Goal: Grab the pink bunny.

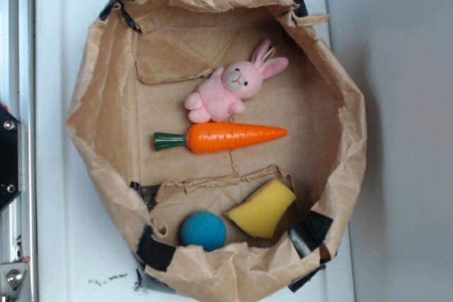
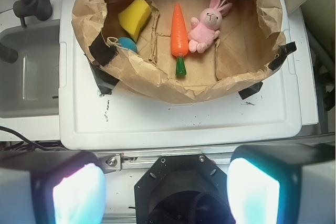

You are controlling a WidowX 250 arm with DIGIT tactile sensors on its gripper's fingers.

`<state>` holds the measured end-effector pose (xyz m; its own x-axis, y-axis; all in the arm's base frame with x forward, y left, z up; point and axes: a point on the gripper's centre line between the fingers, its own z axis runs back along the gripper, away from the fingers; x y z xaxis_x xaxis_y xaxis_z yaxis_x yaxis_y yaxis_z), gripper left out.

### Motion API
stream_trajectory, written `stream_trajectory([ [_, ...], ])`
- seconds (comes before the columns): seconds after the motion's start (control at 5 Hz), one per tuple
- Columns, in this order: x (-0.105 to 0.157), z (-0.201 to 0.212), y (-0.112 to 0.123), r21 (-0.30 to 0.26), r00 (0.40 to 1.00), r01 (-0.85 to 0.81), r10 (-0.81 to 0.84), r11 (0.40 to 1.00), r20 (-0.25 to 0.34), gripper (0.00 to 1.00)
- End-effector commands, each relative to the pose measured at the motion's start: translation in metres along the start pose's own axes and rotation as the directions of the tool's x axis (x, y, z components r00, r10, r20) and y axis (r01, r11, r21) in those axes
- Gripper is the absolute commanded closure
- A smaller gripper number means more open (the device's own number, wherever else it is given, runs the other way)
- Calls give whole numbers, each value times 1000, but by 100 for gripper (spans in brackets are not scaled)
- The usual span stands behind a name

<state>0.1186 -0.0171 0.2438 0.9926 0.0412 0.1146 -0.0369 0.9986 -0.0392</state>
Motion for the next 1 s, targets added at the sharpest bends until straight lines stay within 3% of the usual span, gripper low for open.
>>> stream_trajectory([
  [0.0, 0, 0, 0, 0, 1000, 0, 0, 1000, 0, 0],
  [0.4, 87, -37, 7, 36, 995, -97, 95, 995, 38, 0],
  [0.8, 87, -37, 7, 36, 995, -97, 95, 995, 38, 0],
])
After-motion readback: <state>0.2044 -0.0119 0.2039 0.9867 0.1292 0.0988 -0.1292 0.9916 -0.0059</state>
